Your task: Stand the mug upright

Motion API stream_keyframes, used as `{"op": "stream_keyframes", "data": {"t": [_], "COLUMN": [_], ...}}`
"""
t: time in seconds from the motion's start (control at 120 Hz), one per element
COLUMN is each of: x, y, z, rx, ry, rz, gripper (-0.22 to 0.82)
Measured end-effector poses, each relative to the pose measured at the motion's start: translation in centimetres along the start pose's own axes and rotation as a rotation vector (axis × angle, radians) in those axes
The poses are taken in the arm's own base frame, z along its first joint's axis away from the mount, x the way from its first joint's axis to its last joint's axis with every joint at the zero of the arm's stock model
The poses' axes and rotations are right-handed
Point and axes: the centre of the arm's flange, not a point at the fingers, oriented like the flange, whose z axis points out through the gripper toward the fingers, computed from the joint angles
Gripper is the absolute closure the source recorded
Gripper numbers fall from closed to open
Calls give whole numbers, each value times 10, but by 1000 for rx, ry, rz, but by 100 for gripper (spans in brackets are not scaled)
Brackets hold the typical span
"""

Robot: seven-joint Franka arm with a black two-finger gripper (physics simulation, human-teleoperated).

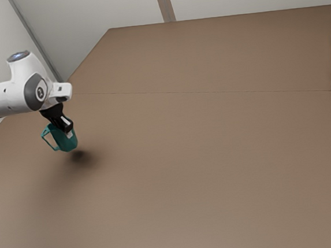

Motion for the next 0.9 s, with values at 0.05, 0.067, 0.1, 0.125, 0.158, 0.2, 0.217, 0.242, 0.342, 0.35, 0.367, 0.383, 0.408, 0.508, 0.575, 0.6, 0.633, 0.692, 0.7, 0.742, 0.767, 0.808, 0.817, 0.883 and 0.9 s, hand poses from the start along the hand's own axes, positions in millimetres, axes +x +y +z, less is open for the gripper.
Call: {"op": "stream_keyframes", "data": {"t": [0.05, 0.067, 0.1, 0.125, 0.158, 0.2, 0.217, 0.242, 0.342, 0.35, 0.367, 0.383, 0.408, 0.508, 0.575, 0.6, 0.633, 0.692, 0.7, 0.742, 0.767, 0.808, 0.817, 0.883, 0.9], "x": [1, 1, 2, 2, 2, 2, 2, 1, -2, -2, -2, -3, -3, -3, -3, -3, -4, -3, -3, -3, -3, -3, -3, -4, -4], "y": [-1, -1, -2, -1, -1, -1, -1, -1, 3, 3, 4, 4, 4, 4, 4, 4, 4, 4, 4, 4, 4, 3, 3, 1, 0], "z": [3, 3, 5, 6, 8, 11, 12, 14, 25, 26, 27, 28, 30, 31, 31, 31, 31, 31, 31, 31, 31, 29, 28, 11, 5], "rx": [25, 32, 42, 47, 53, 55, 53, 49, 24, 22, 19, 17, 14, 7, 4, 2, 0, -4, -4, -5, -6, -5, -5, 5, 8], "ry": [9, 13, 19, 22, 28, 33, 36, 42, 55, 56, 57, 58, 61, 72, 78, 79, 81, 82, 82, 83, 83, 86, 87, 107, 113], "rz": [-12, -17, -28, -36, -49, -66, -75, -90, -149, -153, -161, -169, -181, -219, -238, -245, -252, -263, -264, -271, -275, -280, -281, -288, -290], "gripper": [78, 78, 78, 78, 78, 78, 78, 78, 78, 78, 78, 78, 78, 78, 69, 64, 56, 43, 41, 34, 30, 25, 24, 18, 16]}}
